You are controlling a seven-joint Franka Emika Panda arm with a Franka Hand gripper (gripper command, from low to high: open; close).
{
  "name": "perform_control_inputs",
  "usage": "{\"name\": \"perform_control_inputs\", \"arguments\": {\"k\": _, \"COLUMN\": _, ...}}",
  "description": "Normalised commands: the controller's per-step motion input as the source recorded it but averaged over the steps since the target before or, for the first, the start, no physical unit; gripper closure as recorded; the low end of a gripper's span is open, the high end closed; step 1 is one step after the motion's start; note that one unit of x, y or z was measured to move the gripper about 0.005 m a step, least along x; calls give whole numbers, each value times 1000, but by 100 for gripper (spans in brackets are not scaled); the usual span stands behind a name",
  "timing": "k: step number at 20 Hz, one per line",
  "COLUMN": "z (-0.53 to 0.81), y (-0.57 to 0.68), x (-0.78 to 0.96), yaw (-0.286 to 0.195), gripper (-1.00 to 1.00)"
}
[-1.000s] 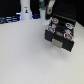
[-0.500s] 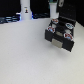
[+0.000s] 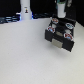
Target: Open the kcup holder, insert the kcup into the holder, and close the kcup holder
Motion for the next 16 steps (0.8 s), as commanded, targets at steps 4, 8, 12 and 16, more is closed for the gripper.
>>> {"name": "perform_control_inputs", "arguments": {"k": 4, "z": -63, "y": 479, "x": -4, "yaw": 80, "gripper": 100}}
{"name": "perform_control_inputs", "arguments": {"k": 8, "z": -100, "y": 462, "x": 16, "yaw": 78, "gripper": 100}}
{"name": "perform_control_inputs", "arguments": {"k": 12, "z": -182, "y": 383, "x": -10, "yaw": 95, "gripper": 100}}
{"name": "perform_control_inputs", "arguments": {"k": 16, "z": -213, "y": 136, "x": 19, "yaw": 59, "gripper": 100}}
